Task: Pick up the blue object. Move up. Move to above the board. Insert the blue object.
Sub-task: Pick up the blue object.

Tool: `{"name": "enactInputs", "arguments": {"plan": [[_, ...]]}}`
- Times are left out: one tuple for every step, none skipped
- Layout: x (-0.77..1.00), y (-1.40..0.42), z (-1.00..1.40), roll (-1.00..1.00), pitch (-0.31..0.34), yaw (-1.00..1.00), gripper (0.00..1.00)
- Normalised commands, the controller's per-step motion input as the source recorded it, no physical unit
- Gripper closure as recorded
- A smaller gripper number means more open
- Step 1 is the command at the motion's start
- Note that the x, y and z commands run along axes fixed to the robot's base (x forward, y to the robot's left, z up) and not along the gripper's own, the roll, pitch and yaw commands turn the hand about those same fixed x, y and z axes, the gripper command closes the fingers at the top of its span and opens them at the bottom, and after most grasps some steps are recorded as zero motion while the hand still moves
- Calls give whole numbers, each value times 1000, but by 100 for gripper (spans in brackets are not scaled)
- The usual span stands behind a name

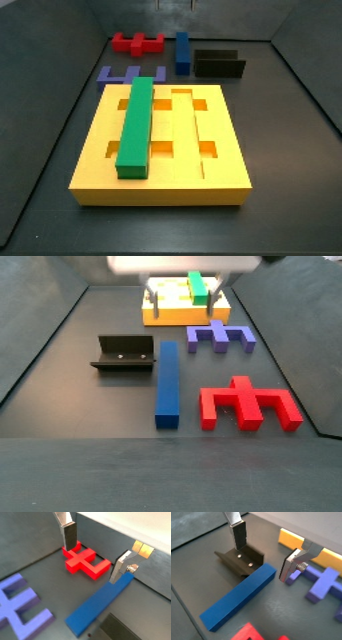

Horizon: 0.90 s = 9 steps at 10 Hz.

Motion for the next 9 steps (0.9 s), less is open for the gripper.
{"name": "enactInputs", "arguments": {"plan": [[597, 257, -609, -76, 0, 23, 0], [277, 223, -506, -51, 0, 0, 0], [260, 191, -480, -31, 0, 0, 0], [303, 194, -531, 0, 0, -89, 0], [171, 206, -477, -139, -70, -57, 0], [0, 226, -251, -350, -200, -134, 0], [-49, 237, -117, -459, -267, -131, 0], [-57, 203, -211, -404, -260, -54, 0], [-51, 0, -271, -144, -180, 0, 0]]}}
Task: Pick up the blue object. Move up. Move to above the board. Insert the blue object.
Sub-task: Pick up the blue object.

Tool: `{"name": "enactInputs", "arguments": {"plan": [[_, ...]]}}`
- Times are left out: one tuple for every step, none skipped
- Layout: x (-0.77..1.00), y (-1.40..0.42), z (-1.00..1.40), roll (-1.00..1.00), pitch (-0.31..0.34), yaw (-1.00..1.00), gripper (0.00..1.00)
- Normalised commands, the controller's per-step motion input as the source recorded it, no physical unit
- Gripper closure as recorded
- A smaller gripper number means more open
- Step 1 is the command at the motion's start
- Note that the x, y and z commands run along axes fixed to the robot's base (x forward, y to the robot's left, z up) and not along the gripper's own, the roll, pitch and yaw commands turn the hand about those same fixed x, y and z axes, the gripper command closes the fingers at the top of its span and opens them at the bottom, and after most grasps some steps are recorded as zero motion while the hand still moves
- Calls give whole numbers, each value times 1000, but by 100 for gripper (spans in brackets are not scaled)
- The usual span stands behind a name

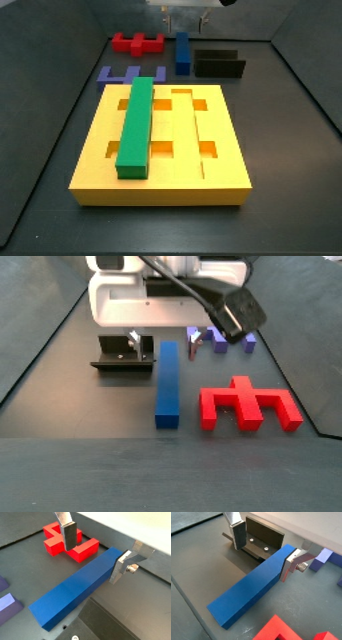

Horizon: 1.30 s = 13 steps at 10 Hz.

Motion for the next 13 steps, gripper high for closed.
{"name": "enactInputs", "arguments": {"plan": [[0, -143, -389, 114, -16, 0, 0], [11, -109, -489, 234, 0, 0, 0], [0, -63, -480, 356, 50, 0, 0], [0, 0, -357, 289, 73, 0, 0], [0, 60, -211, 110, 49, 0, 0], [0, 0, -191, 104, 17, 0, 0], [31, 0, -180, 117, 36, 0, 0], [23, 0, -166, 196, 80, -23, 0], [0, 0, -191, 264, 94, -23, 0], [0, 0, -137, 233, 100, -20, 0], [0, 0, 0, 114, 106, 0, 0], [0, 0, -11, 73, 19, 0, 0], [0, 0, 0, 13, 0, 0, 0]]}}
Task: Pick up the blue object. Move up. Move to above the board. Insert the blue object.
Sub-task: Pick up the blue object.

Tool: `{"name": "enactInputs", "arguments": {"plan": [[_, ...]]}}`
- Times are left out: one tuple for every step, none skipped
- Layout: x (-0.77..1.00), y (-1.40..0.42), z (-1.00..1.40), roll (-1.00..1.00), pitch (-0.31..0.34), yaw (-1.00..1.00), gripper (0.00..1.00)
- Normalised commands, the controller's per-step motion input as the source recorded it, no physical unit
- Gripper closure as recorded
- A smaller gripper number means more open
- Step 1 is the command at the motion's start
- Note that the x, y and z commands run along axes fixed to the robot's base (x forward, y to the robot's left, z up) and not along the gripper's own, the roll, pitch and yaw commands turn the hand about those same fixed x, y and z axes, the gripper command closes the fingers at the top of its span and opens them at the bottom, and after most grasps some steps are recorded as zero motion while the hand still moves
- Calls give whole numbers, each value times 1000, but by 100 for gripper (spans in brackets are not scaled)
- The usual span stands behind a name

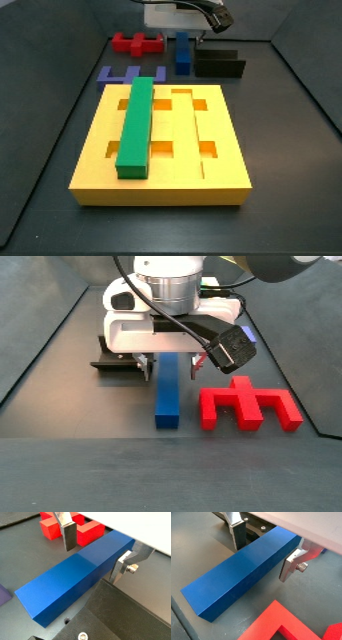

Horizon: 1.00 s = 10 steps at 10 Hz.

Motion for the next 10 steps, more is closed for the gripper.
{"name": "enactInputs", "arguments": {"plan": [[0, 0, 0, 0, 0, 0, 0], [0, 0, 0, 0, 0, 0, 100], [0, 0, 0, 0, 0, 0, 100], [0, 0, 0, 0, 0, 0, 100], [0, 0, 0, 0, 0, 0, 100], [0, 0, 0, 0, 0, 0, 100], [0, 0, 0, 0, 0, 0, 100], [0, 0, 0, 0, 0, 0, 100], [0, 0, 0, 0, 0, 0, 100], [0, 0, 0, 0, 0, 0, 100]]}}
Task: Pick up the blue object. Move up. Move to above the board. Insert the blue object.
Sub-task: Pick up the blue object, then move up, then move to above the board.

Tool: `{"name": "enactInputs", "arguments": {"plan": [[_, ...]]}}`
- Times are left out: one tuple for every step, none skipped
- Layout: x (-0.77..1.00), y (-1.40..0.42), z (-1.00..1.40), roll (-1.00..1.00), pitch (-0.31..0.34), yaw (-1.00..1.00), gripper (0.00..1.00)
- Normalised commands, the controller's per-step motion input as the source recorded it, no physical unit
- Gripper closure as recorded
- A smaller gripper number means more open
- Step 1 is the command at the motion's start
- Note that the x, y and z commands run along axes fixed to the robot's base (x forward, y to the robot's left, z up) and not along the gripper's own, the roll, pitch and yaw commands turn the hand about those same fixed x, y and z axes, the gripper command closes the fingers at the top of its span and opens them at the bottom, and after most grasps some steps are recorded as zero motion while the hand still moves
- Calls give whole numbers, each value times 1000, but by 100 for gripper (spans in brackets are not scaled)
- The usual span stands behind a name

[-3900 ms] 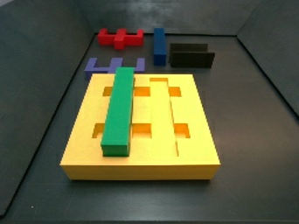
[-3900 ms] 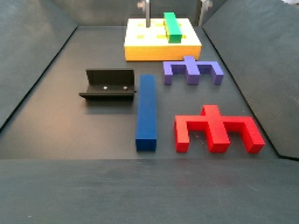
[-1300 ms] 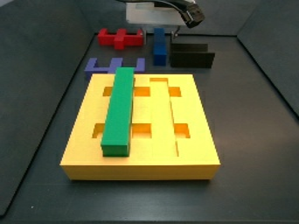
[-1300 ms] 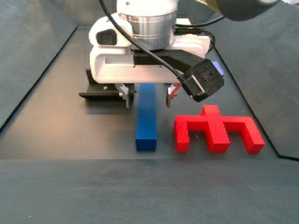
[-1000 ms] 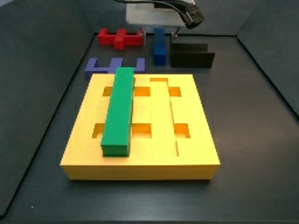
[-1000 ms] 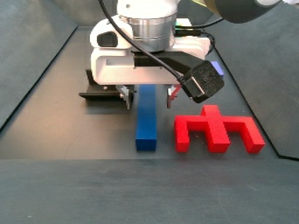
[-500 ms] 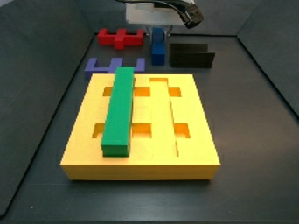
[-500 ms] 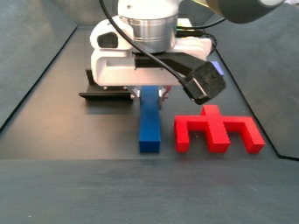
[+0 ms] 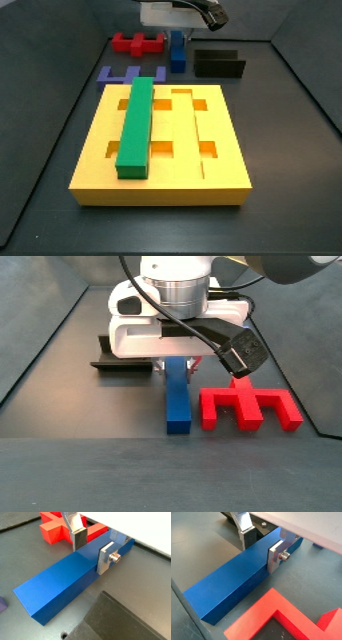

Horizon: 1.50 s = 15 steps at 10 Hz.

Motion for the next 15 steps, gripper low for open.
{"name": "enactInputs", "arguments": {"plan": [[0, 0, 0, 0, 0, 0, 100], [0, 0, 0, 0, 0, 0, 100], [0, 0, 0, 0, 0, 0, 100], [0, 0, 0, 0, 0, 0, 100], [0, 0, 0, 0, 0, 0, 100], [0, 0, 0, 0, 0, 0, 100], [0, 0, 0, 0, 0, 0, 100], [0, 0, 833, 0, 0, 0, 100], [-53, 4, 727, 1, 47, 28, 100], [-58, 7, 430, 41, 79, 20, 100], [-18, -7, 259, 64, 71, 15, 100], [0, 0, 1400, 0, 0, 0, 100], [-23, -3, 1400, -12, 34, 0, 100], [-35, -7, 1400, 32, 42, 1, 100], [-18, -13, 1400, 47, 25, 1, 100]]}}
